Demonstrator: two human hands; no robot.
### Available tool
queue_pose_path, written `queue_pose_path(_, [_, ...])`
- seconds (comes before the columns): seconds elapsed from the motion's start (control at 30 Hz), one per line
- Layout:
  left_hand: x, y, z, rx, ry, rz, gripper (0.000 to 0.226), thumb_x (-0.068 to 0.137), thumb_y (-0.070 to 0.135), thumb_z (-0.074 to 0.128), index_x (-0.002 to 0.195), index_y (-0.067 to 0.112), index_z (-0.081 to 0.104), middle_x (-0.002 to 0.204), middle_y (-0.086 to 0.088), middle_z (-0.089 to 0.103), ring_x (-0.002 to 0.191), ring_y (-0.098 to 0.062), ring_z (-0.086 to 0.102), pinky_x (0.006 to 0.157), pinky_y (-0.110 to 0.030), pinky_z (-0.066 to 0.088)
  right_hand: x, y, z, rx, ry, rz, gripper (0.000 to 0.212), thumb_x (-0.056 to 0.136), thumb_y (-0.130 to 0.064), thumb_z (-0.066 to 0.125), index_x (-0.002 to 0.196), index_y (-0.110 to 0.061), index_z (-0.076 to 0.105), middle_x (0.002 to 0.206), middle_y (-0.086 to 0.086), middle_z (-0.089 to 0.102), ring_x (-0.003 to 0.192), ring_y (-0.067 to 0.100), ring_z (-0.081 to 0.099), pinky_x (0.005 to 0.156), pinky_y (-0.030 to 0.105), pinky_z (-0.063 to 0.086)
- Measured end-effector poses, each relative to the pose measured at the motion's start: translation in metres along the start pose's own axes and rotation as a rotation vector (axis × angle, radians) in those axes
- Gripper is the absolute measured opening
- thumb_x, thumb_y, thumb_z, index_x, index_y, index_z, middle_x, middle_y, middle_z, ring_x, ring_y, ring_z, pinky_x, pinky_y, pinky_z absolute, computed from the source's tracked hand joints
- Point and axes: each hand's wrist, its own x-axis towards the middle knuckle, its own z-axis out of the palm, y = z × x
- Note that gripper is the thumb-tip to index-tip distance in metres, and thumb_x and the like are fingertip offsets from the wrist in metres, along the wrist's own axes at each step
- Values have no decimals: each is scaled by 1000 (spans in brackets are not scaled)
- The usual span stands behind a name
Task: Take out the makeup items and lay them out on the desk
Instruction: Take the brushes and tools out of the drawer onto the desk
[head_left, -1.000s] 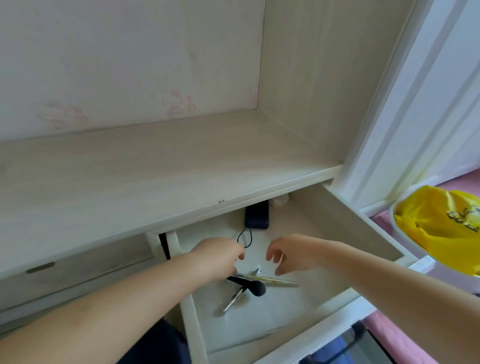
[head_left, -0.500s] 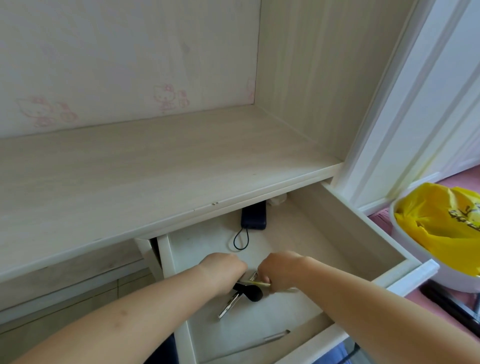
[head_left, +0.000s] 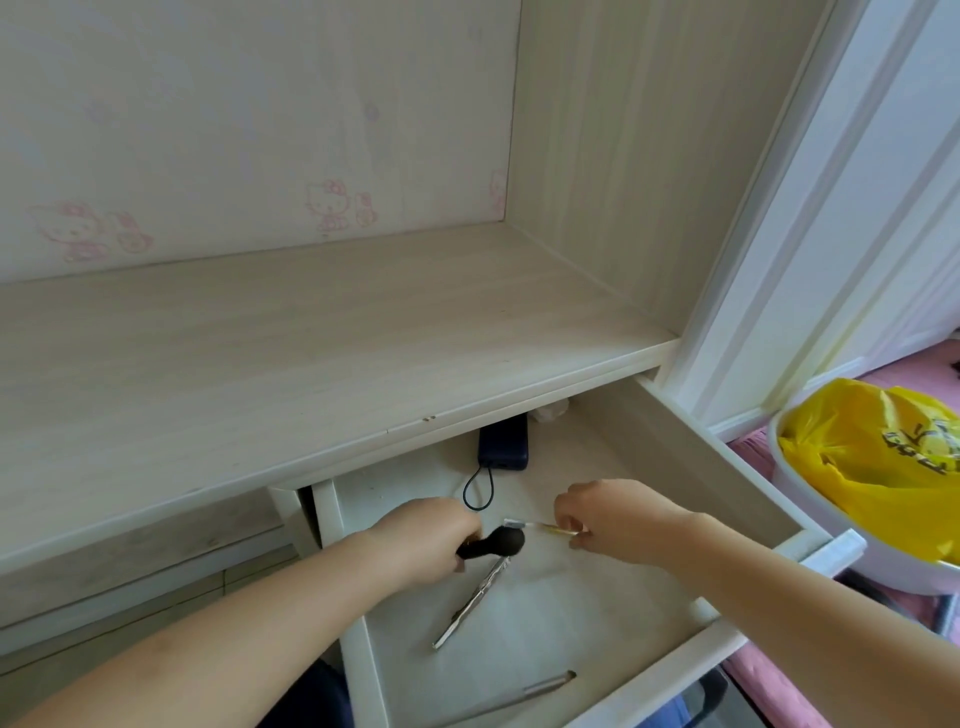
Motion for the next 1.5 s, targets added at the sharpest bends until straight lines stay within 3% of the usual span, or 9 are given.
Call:
queue_pose_path(0.2, [-58,-6,-40,-608,178,56,8,82,24,68,88,22,62,87,12,67,82,2,64,84,-21,51,-29,-21,-47,297,272,-20,10,87,-34,61,90,-26,56,78,-17,54,71,3,51,65,19,41])
queue_pose_path(0.4, [-101,-27,-80,-1032,456,53,21,83,8,68,97,25,67,96,17,73,95,-1,67,86,-15,51,-13,-73,-93,787,400,-55,5,84,-24,67,82,-24,62,73,-11,67,75,14,66,75,28,51])
queue_pose_path(0.53, [-130,-77,-104,-1199,651,-75,20,86,4,62,99,19,68,90,7,73,92,-10,69,75,-21,55,35,-128,-132,1061,365,-126,8,88,-16,63,83,-22,64,74,-11,67,62,1,62,68,22,53])
queue_pose_path(0.7, [-157,-161,-115,-1221,854,-320,13,91,9,58,98,1,66,89,-7,64,85,-17,65,68,-20,56,99,-199,-167,1173,308,-148,7,90,-19,61,84,-18,65,74,-3,61,58,8,51,62,19,49])
queue_pose_path(0.97, [-169,-272,-120,-1224,924,-625,11,88,5,61,96,1,66,81,-9,63,71,-17,63,53,-18,55,200,-287,-189,1199,217,-84,11,89,-23,62,82,-14,65,73,1,60,57,10,50,55,18,48])
queue_pose_path(1.03, [-168,-295,-120,-1164,916,-683,10,87,5,61,93,-1,67,80,-12,63,68,-19,64,52,-19,55,222,-300,-189,1197,219,-60,12,88,-25,62,82,-15,65,76,2,61,59,11,51,55,20,46])
queue_pose_path(1.2, [-166,-340,-110,-1002,851,-828,14,80,15,63,80,4,70,76,-17,71,77,-33,71,80,-44,57,268,-323,-185,1094,237,-24,16,87,-30,63,79,-16,65,66,-1,58,57,12,53,64,27,48])
queue_pose_path(1.4, [-155,-357,-118,-802,773,-909,13,81,16,56,76,9,66,67,-8,66,64,-26,66,70,-31,55,301,-345,-188,829,241,-32,16,87,-37,58,83,-22,64,69,-3,59,67,17,56,68,29,49])
queue_pose_path(1.5, [-150,-367,-122,-705,742,-960,11,80,19,57,76,11,63,65,-4,65,62,-22,64,63,-28,51,309,-351,-189,685,255,-28,18,89,-36,54,91,-22,64,73,-5,58,69,16,56,60,25,45])
